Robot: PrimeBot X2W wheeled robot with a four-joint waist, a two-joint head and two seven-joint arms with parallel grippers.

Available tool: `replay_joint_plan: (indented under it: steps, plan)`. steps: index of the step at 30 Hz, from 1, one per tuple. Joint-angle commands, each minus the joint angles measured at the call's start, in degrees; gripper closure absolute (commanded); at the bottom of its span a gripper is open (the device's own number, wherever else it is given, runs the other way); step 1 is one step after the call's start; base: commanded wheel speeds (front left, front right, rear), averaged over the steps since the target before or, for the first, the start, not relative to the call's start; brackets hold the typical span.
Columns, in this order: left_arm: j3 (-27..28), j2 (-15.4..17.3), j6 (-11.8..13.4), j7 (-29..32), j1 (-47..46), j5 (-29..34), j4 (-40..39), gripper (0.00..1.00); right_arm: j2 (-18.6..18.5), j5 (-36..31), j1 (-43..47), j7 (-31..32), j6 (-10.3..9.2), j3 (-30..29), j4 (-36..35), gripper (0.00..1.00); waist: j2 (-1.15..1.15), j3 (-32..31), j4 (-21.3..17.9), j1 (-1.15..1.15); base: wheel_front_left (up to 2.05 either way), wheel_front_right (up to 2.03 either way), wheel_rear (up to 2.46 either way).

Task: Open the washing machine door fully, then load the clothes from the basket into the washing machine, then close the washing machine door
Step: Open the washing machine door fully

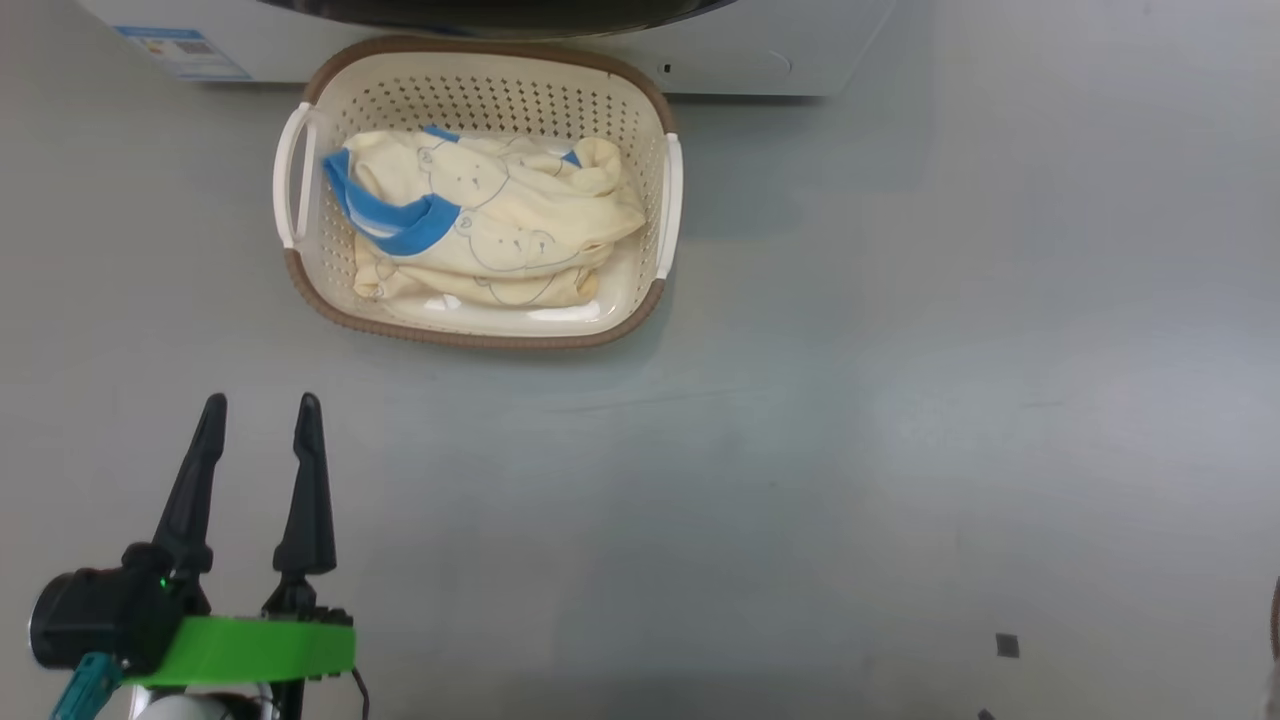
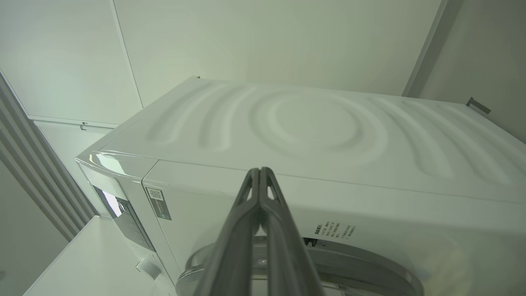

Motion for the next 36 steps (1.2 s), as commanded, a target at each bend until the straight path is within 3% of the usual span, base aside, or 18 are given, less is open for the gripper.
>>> replay_joint_plan:
  steps: [1,17,36]
  plan:
    - [1.7,0.6,0.0,-0.6,-0.7,0.4,-1.9,0.0,-0.4,-1.2,-2.8,1.5,0.03,0.7,-1.5,1.0,0.0,1.2,1.3,-0.01,0.0,0.0,0.0]
    - [-0.4,-1.3,0.0,-0.6,-1.8,0.3,-1.4,0.0,-0.5,-6.6,-12.9,5.6,0.03,8.3,1.5,1.0,0.0,4.5,7.6,-0.01,0.0,0.0,0.0]
    - [-2.1,-3.2,0.0,-0.6,-2.4,0.0,-1.1,0.0,-2.8,-6.6,-18.2,5.2,0.03,13.4,2.2,1.0,0.0,7.2,11.7,-0.01,0.0,0.0,0.0]
